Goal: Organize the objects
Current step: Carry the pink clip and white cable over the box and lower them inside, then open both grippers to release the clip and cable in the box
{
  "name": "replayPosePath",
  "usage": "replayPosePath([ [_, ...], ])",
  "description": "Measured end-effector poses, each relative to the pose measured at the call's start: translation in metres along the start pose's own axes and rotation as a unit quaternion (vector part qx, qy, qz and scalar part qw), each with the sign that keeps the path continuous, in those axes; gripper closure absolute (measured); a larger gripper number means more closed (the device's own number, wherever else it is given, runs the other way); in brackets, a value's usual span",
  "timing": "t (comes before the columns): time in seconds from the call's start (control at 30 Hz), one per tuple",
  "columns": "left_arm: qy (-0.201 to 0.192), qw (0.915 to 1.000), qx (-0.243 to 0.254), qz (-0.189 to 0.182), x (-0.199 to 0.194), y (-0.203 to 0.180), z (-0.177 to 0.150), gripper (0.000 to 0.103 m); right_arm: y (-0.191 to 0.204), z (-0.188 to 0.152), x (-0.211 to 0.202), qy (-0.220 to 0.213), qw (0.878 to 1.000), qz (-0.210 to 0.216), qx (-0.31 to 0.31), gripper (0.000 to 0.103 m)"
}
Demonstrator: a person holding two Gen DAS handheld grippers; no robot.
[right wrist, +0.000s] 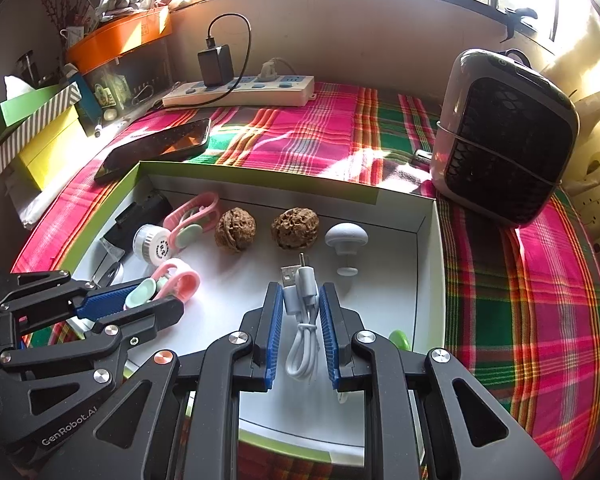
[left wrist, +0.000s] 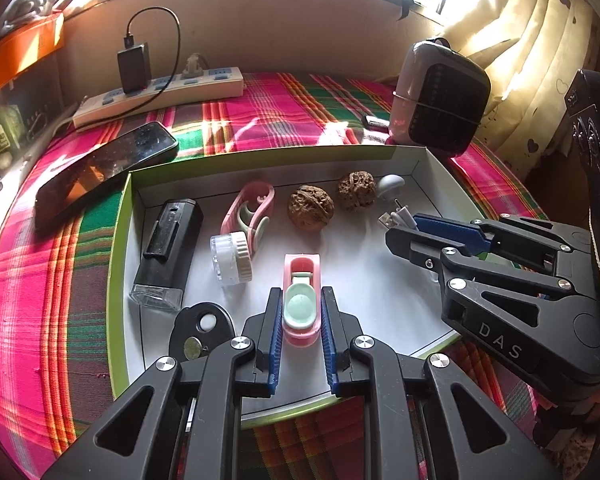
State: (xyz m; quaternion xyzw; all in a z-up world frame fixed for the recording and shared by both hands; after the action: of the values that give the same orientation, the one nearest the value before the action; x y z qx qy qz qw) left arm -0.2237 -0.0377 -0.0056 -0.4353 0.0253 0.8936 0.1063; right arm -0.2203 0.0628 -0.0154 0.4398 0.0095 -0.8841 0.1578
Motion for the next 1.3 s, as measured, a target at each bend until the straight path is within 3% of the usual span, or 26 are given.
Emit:
replayPosePath([
  [1.3,-0.001,1.0,-0.006,0.0,0.0014,0.0006,0.0001,0.085,0.0043,0.0015,0.0051,0.002,1.0,-0.021,-0.015,0.083],
])
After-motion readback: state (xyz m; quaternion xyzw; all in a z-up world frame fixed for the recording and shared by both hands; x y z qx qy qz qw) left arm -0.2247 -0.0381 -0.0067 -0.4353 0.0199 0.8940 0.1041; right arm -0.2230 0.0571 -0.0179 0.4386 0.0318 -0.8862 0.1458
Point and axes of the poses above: each gripper's, at about its wrist camera, not at the fingertips, and x roughly the way its jaws point, y to its left, z to its top, the point moved 3 cm from there along x, roughly the way its jaws point, and after that the axes turned 9 degrees about x, right-handed, at the moved point
